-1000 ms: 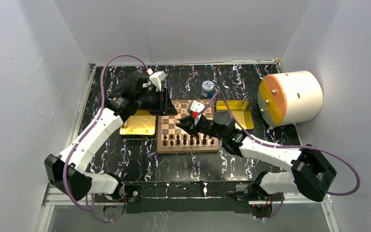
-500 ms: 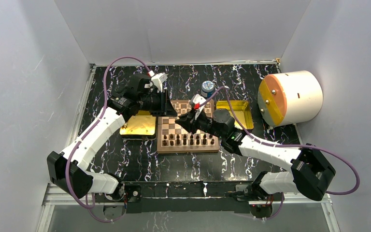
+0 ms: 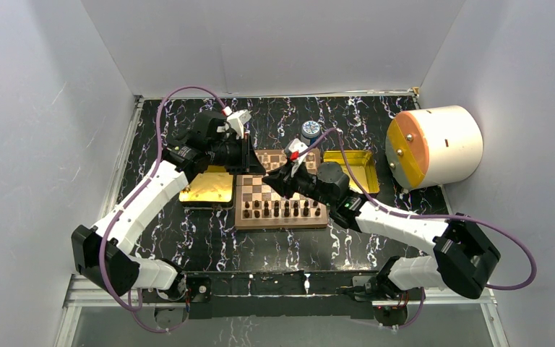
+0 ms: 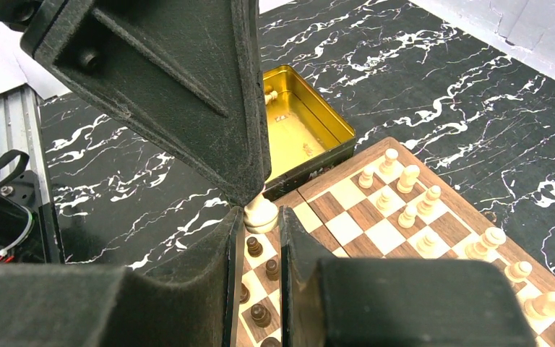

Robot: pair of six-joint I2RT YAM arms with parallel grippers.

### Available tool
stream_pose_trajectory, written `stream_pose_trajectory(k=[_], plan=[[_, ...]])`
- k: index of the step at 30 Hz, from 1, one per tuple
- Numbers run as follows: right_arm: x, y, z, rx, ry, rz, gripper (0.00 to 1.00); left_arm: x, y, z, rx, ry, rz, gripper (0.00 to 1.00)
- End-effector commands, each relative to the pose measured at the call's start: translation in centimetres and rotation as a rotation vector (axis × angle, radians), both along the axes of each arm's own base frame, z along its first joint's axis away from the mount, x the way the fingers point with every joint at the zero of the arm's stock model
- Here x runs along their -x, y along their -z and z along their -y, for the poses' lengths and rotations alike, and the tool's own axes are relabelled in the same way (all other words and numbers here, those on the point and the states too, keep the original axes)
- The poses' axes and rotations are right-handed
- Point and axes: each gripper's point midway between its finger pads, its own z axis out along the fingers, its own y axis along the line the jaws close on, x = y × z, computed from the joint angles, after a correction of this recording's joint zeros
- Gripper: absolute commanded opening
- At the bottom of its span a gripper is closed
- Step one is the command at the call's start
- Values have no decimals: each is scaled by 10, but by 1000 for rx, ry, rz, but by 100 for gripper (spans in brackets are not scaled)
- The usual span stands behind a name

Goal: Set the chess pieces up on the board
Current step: Place the chess piece on the chessboard.

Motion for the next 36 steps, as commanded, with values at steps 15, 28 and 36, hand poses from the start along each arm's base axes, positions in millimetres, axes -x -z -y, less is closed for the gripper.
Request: stream_pose_trajectory(k=[15, 28, 36], plan=[[6, 1, 27, 49, 87, -75, 99, -36, 24, -13, -160, -93, 44, 6], [17, -22, 105, -22, 373, -195, 99, -84, 82, 22, -430, -126, 127, 5], [24, -23, 123, -4, 402, -206, 99, -92, 122, 61, -496, -96, 128, 5]])
